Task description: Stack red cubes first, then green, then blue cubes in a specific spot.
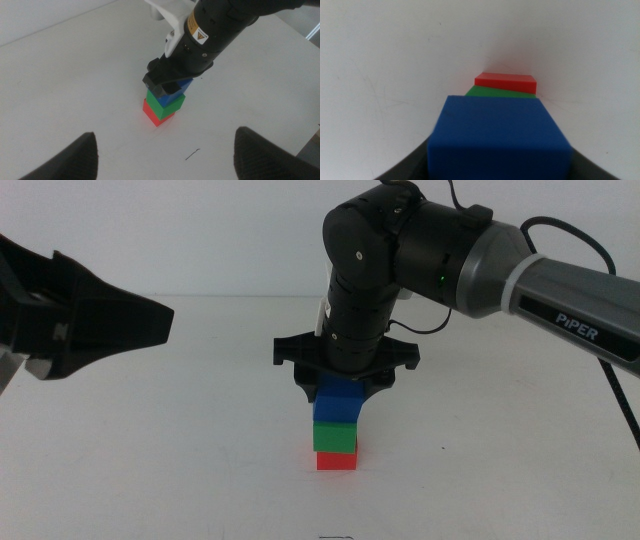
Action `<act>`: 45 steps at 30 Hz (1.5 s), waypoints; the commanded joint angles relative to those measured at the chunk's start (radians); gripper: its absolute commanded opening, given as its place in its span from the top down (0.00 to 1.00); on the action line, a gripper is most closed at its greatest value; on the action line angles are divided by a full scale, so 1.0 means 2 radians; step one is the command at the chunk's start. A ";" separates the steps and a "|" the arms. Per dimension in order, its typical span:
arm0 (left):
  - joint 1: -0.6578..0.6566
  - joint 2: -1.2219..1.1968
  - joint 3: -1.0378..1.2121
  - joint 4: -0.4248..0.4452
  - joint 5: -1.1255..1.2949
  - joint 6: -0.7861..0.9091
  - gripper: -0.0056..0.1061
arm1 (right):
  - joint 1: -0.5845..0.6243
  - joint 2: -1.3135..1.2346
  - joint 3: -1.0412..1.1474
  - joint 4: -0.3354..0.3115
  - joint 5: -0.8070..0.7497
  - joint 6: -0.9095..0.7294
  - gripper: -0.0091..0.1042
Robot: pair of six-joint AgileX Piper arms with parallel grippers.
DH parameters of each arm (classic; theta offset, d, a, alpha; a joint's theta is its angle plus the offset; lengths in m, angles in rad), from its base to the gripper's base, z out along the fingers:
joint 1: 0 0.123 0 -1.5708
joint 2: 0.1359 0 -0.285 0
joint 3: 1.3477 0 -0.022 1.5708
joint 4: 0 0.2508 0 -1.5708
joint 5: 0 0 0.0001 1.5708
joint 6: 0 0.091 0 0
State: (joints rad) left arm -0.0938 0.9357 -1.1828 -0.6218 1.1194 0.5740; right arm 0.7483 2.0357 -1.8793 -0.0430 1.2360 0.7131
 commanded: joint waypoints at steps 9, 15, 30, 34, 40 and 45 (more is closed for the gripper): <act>0.001 -0.003 -0.012 -0.026 -0.027 -0.002 0.12 | -0.003 -0.026 -0.015 -0.006 0.031 0.003 0.33; 0.001 -0.003 -0.012 -0.026 -0.027 -0.002 0.12 | -0.003 -0.080 -0.015 -0.006 0.032 0.001 0.33; 0.001 -0.003 -0.012 -0.025 -0.027 -0.002 0.12 | -0.030 -0.314 0.116 -0.025 -0.010 -0.001 0.33; 0.001 -0.003 -0.012 -0.025 -0.027 -0.002 0.12 | -0.074 -0.431 0.226 -0.024 -0.098 -0.009 0.33; 0.001 -0.003 -0.012 -0.025 -0.027 -0.002 0.12 | -0.150 -0.582 0.372 -0.009 -0.212 -0.148 0.33; 0.001 -0.003 -0.012 -0.025 -0.027 -0.002 0.12 | -0.191 -0.646 0.447 0.049 -0.262 -0.365 0.33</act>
State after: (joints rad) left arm -0.0938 0.9357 -1.1828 -0.6218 1.1194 0.5740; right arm 0.3870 0.7692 -0.9917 0.0185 0.8174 0.1426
